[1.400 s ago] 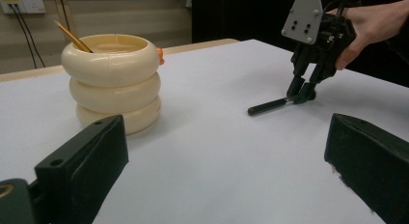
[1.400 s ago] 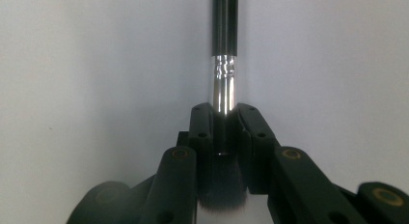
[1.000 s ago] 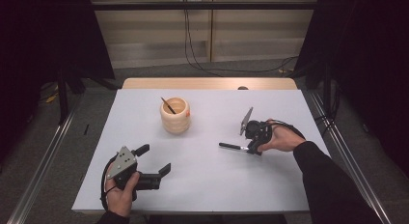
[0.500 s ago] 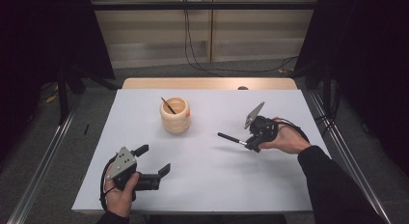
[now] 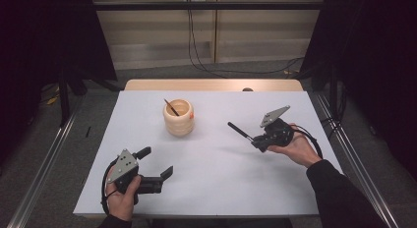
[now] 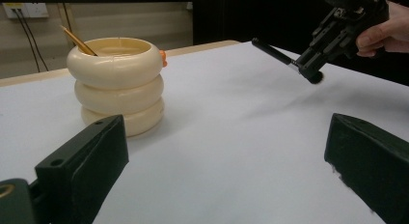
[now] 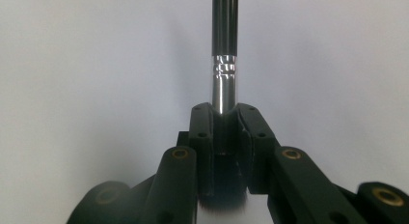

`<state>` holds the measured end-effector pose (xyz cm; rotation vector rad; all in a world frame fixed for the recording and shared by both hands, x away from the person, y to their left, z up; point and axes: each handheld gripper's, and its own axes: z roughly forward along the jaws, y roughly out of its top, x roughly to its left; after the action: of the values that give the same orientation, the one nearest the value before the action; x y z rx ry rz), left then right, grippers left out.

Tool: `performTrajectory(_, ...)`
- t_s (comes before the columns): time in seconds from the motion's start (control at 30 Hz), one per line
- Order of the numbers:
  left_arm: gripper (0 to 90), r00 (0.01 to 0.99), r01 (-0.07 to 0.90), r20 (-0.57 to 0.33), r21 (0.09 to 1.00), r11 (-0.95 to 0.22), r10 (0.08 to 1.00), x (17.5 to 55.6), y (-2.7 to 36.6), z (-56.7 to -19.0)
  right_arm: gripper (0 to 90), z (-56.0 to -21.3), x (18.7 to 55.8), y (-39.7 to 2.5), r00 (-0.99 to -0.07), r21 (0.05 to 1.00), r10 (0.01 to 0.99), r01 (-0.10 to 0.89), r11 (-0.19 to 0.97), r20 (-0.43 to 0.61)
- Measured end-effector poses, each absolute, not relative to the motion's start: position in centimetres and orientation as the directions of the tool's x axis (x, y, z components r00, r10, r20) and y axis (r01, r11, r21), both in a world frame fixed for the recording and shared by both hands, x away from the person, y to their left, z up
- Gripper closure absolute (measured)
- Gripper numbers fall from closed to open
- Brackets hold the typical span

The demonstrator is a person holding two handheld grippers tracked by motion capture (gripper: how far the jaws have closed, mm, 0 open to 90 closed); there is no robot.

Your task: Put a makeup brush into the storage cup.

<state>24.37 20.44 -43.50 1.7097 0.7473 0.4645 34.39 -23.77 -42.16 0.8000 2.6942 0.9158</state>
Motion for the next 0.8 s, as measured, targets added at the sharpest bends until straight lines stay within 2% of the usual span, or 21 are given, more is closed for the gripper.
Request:
performTrajectory(0.17, 1.7, 0.715, 0.237, -0.079, 0.962, -0.135, 0.694, 24.4, 20.5, -43.5, 77.9, -42.2, 33.9, -24.5, -0.82, 0.666, 0.571, 0.449, 0.595, 0.043)
performTrajectory(0.27, 1.7, 0.717, 0.237, -0.081, 0.963, -0.132, 0.693, 24.4, 20.5, -43.5, 77.9, -42.4, 33.4, -24.3, -0.815, 0.661, 0.579, 0.439, 0.609, 0.007)
performTrajectory(0.47, 1.7, 0.718, 0.236, -0.078, 0.962, -0.136, 0.692, 24.4, 20.5, -43.5, 77.9, -42.5, 32.5, -24.9, -0.81, 0.732, 0.584, 0.429, 0.53, 0.052)
performTrajectory(0.8, 1.5, 0.72, 0.23, -0.079, 0.965, -0.129, 0.689, 24.4, 20.5, -43.4, 77.9, -41.8, 31.4, -26.3, -0.814, 0.824, 0.577, 0.373, 0.426, 0.07)
